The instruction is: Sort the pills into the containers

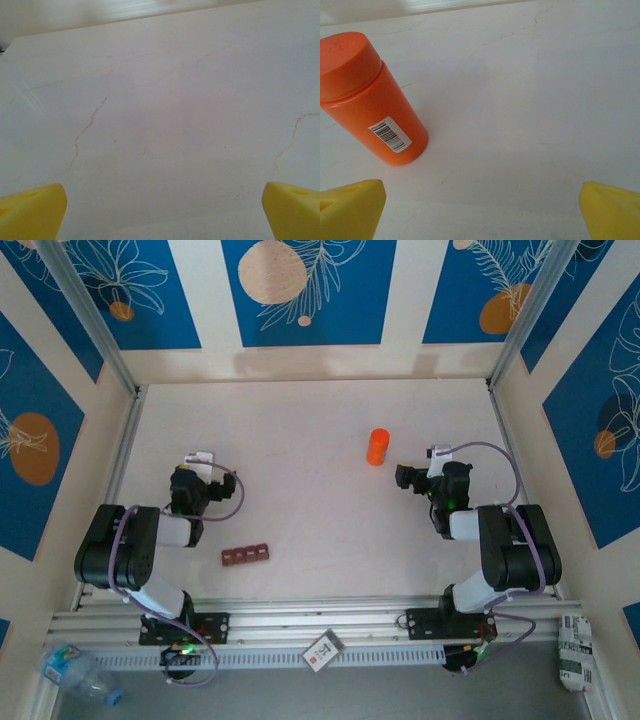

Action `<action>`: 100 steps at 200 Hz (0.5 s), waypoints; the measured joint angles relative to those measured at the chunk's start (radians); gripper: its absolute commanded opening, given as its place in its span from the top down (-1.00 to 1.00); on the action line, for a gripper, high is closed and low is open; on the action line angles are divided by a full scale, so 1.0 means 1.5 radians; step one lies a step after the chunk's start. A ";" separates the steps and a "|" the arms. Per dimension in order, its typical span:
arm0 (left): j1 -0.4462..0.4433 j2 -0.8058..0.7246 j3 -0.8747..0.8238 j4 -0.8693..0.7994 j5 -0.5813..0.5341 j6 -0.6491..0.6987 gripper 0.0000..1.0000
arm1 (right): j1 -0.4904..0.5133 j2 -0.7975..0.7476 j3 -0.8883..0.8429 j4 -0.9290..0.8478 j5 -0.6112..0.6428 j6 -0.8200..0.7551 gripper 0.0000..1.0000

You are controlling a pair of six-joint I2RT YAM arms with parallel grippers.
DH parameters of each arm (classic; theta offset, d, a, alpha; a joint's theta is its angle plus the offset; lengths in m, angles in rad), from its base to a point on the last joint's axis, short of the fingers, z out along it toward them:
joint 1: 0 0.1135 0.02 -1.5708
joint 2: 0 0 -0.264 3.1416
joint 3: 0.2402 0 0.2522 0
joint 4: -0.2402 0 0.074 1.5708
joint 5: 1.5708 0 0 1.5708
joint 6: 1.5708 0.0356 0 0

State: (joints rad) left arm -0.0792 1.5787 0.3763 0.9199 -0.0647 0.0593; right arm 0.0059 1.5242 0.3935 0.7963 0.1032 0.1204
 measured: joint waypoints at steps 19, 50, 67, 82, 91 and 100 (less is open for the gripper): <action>-0.009 0.000 -0.003 0.004 -0.016 0.001 -1.00 | 0.000 -0.001 0.000 -0.002 0.001 0.000 -0.98; -0.022 -0.029 -0.005 -0.014 -0.051 0.002 -1.00 | 0.006 -0.034 0.020 -0.071 0.036 0.003 -0.98; -0.030 -0.071 0.004 -0.062 -0.077 0.002 -1.00 | 0.008 -0.066 0.065 -0.154 0.065 0.020 -0.98; -0.032 -0.103 0.026 -0.112 -0.104 0.001 -1.00 | 0.009 -0.087 0.116 -0.226 0.094 0.049 -0.98; -0.032 -0.124 0.044 -0.146 -0.122 -0.001 -1.00 | 0.009 -0.100 0.140 -0.261 0.113 0.069 -0.98; -0.033 -0.145 0.064 -0.182 -0.137 -0.007 -1.00 | 0.009 -0.113 0.153 -0.285 0.129 0.090 -0.98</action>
State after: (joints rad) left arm -0.1280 1.3617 0.4721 0.6476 -0.2707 0.0490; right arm 0.0189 1.3540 0.6231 0.3687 0.2974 0.2546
